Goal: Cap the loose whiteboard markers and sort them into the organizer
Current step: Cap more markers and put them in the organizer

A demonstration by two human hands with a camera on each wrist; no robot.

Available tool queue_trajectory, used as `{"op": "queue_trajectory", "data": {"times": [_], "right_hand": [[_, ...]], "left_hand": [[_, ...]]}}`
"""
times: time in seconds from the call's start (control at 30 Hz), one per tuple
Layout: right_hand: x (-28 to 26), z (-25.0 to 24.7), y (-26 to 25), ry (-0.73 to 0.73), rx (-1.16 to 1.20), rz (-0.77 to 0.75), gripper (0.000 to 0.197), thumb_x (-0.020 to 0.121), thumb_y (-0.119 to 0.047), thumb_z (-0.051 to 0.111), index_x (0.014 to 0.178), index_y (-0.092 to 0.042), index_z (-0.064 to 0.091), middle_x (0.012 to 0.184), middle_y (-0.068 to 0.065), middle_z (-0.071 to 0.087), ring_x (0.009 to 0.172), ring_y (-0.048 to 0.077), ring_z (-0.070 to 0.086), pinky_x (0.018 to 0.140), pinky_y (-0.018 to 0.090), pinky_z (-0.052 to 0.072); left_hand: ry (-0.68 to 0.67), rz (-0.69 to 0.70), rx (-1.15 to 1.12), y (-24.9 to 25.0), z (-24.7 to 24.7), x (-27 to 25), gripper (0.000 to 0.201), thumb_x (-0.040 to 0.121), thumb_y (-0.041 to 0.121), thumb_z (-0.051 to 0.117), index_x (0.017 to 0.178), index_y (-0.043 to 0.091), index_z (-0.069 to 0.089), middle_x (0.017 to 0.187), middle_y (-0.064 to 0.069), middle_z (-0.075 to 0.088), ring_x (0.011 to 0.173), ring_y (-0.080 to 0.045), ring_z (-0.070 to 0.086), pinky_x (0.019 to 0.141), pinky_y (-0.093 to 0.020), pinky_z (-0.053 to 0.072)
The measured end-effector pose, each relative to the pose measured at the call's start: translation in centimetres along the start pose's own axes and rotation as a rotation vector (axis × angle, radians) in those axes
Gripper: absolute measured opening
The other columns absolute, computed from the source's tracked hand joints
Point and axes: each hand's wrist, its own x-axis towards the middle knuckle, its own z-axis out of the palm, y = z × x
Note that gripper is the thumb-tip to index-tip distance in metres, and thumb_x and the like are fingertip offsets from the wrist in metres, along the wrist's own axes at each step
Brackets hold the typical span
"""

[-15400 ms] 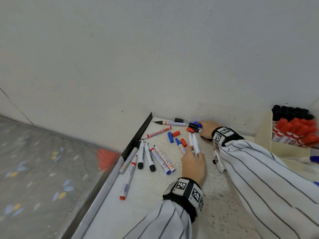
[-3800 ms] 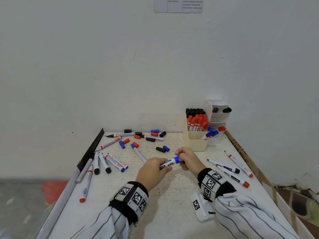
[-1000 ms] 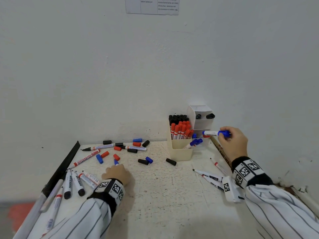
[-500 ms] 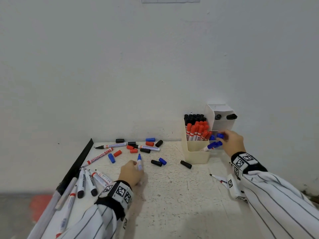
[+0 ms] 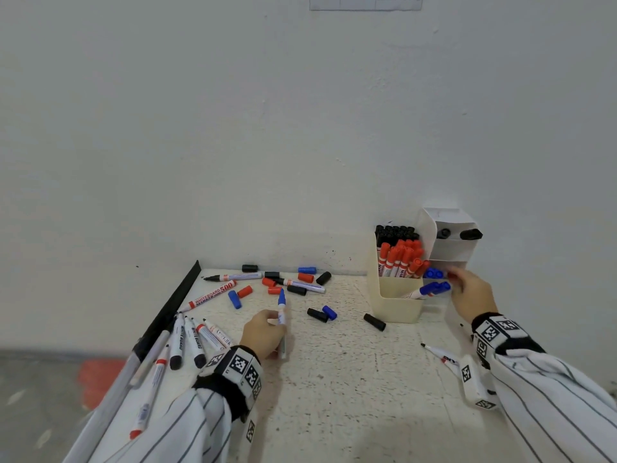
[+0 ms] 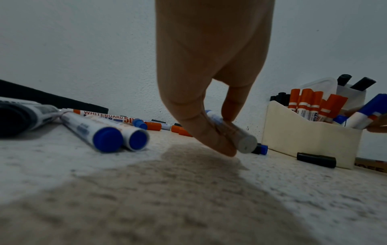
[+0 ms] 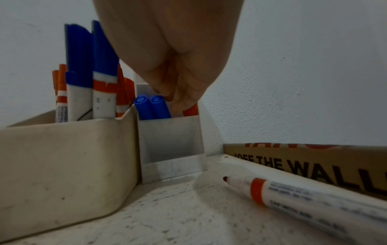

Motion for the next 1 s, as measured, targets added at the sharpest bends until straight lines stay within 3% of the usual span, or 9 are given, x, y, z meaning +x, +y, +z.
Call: {"op": "queue_trajectory", "data": {"times": [0.1, 0.17, 0.27, 0.33, 0.4, 0.47, 0.67, 0.8, 1.0], "right_hand": [[-1.2, -2.0, -2.0, 0.278, 0.101, 0.053, 0.022, 0.081, 0.014, 0.046, 0.092, 0.008, 0.064, 0.094, 0.025, 0.066, 0.089, 0.038, 0.06, 0.081, 0.032, 0.043], [-2.1, -3.1, -4.2, 0.409, 0.175, -0.029, 0.019, 0.081, 0.015, 0.045, 0.083, 0.009, 0.062, 0.084, 0.026, 0.063, 0.077, 0.036, 0.058, 0.072, 0.016, 0.04], [-3.0, -3.7, -8.4, 0.425, 0.261, -0.216, 0.021, 0.079, 0.017, 0.043, 0.077, 0.005, 0.061, 0.073, 0.018, 0.059, 0.063, 0.018, 0.051, 0.061, -0.001, 0.037], [-3.0, -3.0, -11.2, 0.318, 0.336, -0.27, 0.026, 0.08, 0.016, 0.043, 0.075, -0.004, 0.06, 0.068, 0.009, 0.056, 0.056, 0.002, 0.049, 0.054, 0.003, 0.039], [-2.6, -1.4, -13.9, 0.127, 0.445, -0.218, 0.029, 0.083, 0.011, 0.044, 0.073, -0.013, 0.057, 0.068, 0.003, 0.056, 0.054, 0.002, 0.05, 0.052, 0.011, 0.042], [-2.2, 1.0, -16.5, -0.085, 0.509, -0.163, 0.031, 0.084, 0.008, 0.044, 0.074, -0.018, 0.057, 0.075, -0.001, 0.058, 0.059, 0.012, 0.051, 0.055, 0.023, 0.046], [-0.4, 10.2, -19.6, -0.546, 0.262, -0.122, 0.029, 0.091, -0.001, 0.044, 0.112, -0.014, 0.06, 0.118, 0.002, 0.057, 0.099, 0.015, 0.055, 0.084, 0.022, 0.044], [1.0, 15.1, -19.9, -0.719, 0.033, -0.106, 0.037, 0.093, -0.009, 0.047, 0.13, -0.011, 0.049, 0.137, 0.008, 0.047, 0.124, 0.023, 0.045, 0.103, 0.031, 0.034], [2.4, 19.4, -19.9, -0.804, -0.232, -0.127, 0.047, 0.092, -0.014, 0.046, 0.138, -0.008, 0.037, 0.14, 0.013, 0.044, 0.126, 0.028, 0.043, 0.103, 0.031, 0.034]], "left_hand": [[0.051, 0.024, -0.014, -0.4, -0.6, -0.1, 0.041, 0.091, 0.014, 0.054, 0.13, 0.016, 0.045, 0.119, -0.01, 0.057, 0.094, -0.02, 0.057, 0.088, -0.035, 0.052], [0.075, 0.051, -0.006, -0.5, -1.0, -0.2, 0.041, 0.09, 0.014, 0.055, 0.13, 0.015, 0.045, 0.121, -0.011, 0.058, 0.094, -0.019, 0.057, 0.088, -0.033, 0.051], [0.106, 0.09, 0.002, -0.7, -1.4, -0.2, 0.041, 0.092, 0.015, 0.053, 0.132, 0.014, 0.043, 0.12, -0.01, 0.058, 0.087, -0.015, 0.056, 0.079, -0.026, 0.052], [0.102, 0.101, -0.005, -0.7, -1.4, -0.2, 0.041, 0.094, 0.015, 0.051, 0.133, 0.013, 0.042, 0.121, -0.01, 0.057, 0.073, -0.007, 0.054, 0.059, -0.015, 0.048], [0.089, 0.103, -0.02, -0.7, -1.3, -0.1, 0.041, 0.095, 0.016, 0.049, 0.134, 0.014, 0.04, 0.122, -0.009, 0.056, 0.069, -0.004, 0.051, 0.051, -0.012, 0.042], [0.084, 0.097, -0.035, -0.8, -1.1, 0.0, 0.042, 0.095, 0.016, 0.048, 0.136, 0.015, 0.038, 0.124, -0.009, 0.055, 0.077, -0.008, 0.053, 0.058, -0.014, 0.043], [0.122, 0.057, -0.085, -1.2, -1.0, 0.5, 0.039, 0.096, 0.016, 0.046, 0.135, 0.016, 0.041, 0.128, -0.009, 0.054, 0.101, -0.017, 0.058, 0.091, -0.032, 0.051], [0.159, 0.086, -0.034, -1.2, -0.1, 0.5, 0.036, 0.097, 0.016, 0.044, 0.133, 0.015, 0.043, 0.122, -0.008, 0.059, 0.101, -0.019, 0.06, 0.09, -0.03, 0.05], [0.175, 0.085, 0.012, -1.2, -0.1, 0.7, 0.036, 0.097, 0.015, 0.043, 0.133, 0.015, 0.044, 0.122, -0.007, 0.059, 0.099, -0.018, 0.06, 0.083, -0.025, 0.047]]}}
